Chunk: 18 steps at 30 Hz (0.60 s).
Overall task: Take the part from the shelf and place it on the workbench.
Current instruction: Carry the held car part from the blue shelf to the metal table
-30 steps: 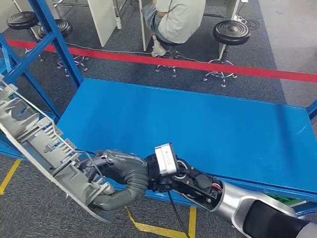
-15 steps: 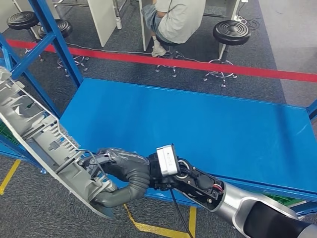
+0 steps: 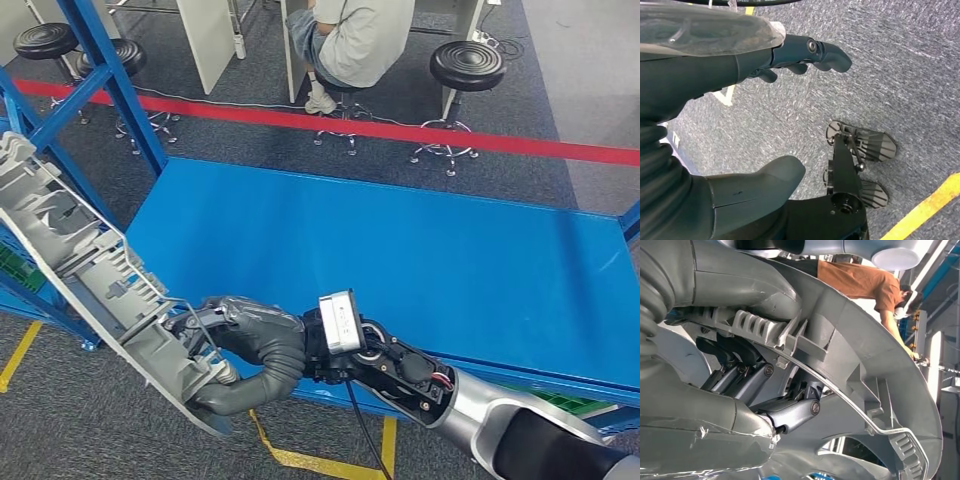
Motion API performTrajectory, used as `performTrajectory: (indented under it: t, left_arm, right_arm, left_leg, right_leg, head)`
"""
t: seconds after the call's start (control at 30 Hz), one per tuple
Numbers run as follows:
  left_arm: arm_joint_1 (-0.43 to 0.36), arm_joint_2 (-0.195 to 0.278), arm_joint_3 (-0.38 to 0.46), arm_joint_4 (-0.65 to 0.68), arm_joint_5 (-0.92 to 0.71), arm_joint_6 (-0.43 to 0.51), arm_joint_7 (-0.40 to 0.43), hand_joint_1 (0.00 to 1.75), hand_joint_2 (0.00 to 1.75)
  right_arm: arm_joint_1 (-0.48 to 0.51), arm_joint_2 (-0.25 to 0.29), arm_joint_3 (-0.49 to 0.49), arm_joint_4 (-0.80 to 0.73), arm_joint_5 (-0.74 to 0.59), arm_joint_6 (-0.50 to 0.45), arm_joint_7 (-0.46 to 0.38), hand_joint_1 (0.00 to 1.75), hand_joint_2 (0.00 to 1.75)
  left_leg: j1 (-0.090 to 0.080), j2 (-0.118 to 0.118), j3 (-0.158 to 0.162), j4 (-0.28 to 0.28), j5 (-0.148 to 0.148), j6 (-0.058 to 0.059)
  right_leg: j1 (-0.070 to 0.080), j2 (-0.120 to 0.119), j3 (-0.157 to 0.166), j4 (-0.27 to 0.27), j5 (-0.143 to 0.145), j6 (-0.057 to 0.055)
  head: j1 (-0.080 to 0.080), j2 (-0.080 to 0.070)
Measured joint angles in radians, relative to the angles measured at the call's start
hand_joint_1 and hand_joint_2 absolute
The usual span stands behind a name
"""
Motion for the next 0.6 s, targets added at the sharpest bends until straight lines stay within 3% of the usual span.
performTrajectory:
  t: [0.6]
  left_arm:
    - [-0.007,0.000,-0.011,0.000,-0.001,0.033,-0.037,0.00,1.75]
  right_arm:
    - [0.019,-0.010,-0.017,0.000,0.011,-0.001,-0.001,1.75,1.75]
  left_leg:
    - [0.000,0.000,0.000,0.000,0.000,0.000]
  right_leg:
    - [0.000,0.000,0.000,0.000,0.000,0.000]
  head:
    - [0.000,0.000]
